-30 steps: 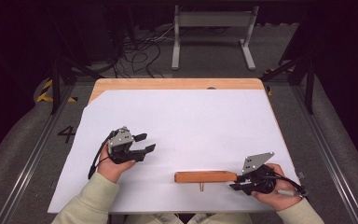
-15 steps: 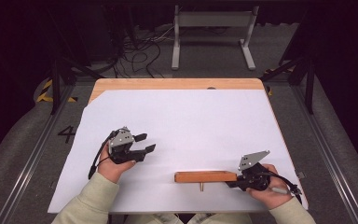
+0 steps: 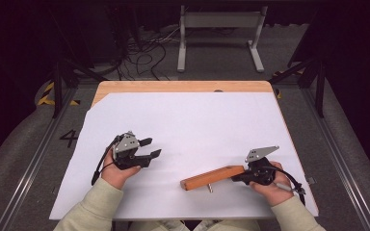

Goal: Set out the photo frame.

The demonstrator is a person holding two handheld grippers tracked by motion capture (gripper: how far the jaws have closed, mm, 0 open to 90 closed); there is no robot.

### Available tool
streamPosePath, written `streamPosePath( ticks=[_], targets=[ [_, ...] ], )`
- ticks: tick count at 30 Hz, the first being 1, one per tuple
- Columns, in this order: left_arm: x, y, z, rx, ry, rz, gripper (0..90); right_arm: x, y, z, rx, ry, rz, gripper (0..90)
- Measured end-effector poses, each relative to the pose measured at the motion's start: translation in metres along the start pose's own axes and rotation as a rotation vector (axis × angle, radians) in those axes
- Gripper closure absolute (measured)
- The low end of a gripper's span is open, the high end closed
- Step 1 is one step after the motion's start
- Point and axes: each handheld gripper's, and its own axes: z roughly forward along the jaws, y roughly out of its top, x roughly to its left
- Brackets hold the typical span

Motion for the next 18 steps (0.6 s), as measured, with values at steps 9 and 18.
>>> streamPosePath(
  ticks=[9,18],
  targets=[
    [0.0,-0.001,-0.001,0.004,0.004,0.001,43.6,-0.017,0.02,0.013,-0.044,-0.02,0.032,90.0],
    [0.0,-0.002,-0.002,0.01,0.01,0.001,43.6,-0.026,0.041,0.029,-0.063,-0.02,0.037,90.0]
  ],
)
